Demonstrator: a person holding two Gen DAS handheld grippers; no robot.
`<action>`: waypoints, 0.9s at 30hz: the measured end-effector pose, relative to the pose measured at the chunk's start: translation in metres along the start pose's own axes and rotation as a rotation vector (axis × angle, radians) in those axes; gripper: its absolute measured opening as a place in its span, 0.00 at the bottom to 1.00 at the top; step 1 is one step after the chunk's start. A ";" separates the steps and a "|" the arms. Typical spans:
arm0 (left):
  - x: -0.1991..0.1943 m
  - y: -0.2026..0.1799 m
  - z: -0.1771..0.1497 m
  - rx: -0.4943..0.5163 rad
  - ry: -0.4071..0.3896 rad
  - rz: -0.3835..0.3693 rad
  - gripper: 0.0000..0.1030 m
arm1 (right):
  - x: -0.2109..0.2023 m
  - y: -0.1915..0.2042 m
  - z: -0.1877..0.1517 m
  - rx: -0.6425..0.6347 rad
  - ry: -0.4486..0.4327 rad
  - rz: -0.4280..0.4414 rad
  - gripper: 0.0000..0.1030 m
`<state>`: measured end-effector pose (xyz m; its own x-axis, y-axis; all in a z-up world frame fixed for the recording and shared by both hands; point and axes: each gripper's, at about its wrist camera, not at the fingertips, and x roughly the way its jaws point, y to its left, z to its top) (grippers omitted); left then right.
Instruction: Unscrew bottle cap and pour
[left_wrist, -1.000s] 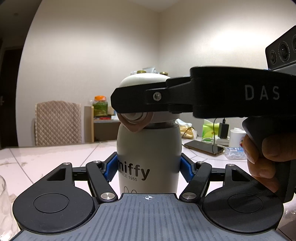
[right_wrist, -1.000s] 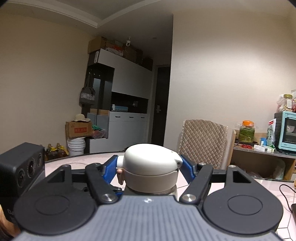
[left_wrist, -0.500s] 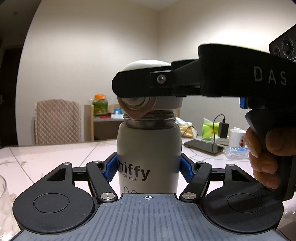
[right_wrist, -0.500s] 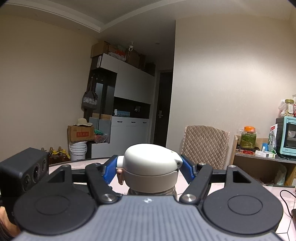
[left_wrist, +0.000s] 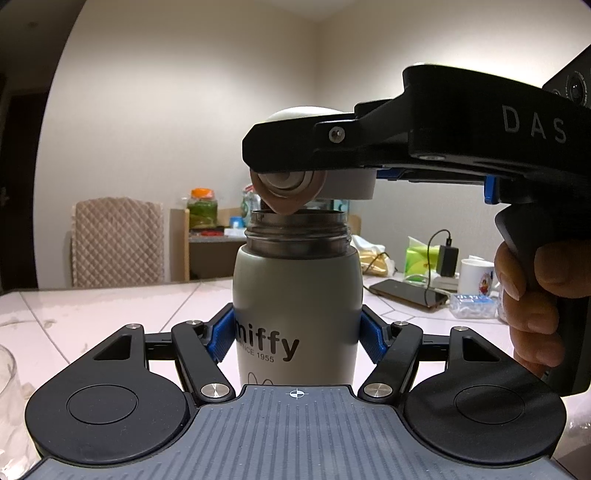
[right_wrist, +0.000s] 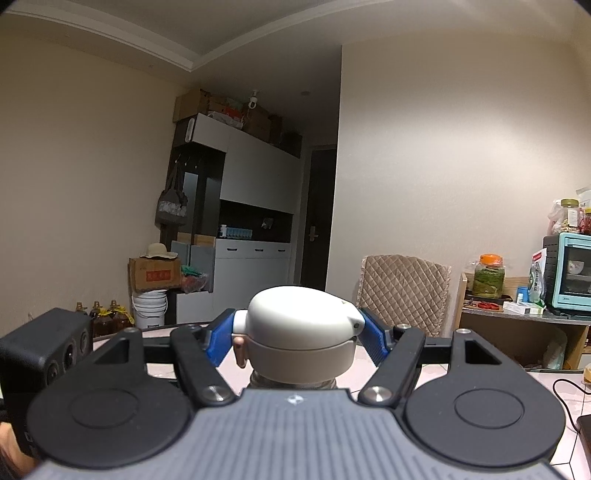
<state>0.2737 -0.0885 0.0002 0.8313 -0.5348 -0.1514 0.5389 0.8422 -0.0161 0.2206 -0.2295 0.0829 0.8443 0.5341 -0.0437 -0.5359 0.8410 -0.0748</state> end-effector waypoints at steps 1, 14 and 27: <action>0.001 0.001 0.001 0.000 0.000 0.001 0.70 | 0.000 0.000 0.000 0.000 -0.003 -0.002 0.70; 0.014 0.016 0.021 -0.001 -0.005 0.008 0.70 | -0.002 -0.008 0.000 0.022 -0.015 -0.006 0.70; 0.037 0.027 0.024 -0.001 0.007 0.024 0.72 | -0.008 -0.011 0.000 0.035 -0.029 -0.033 0.70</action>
<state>0.3223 -0.0877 0.0174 0.8429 -0.5141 -0.1589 0.5188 0.8548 -0.0136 0.2198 -0.2428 0.0842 0.8612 0.5081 -0.0128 -0.5081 0.8603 -0.0408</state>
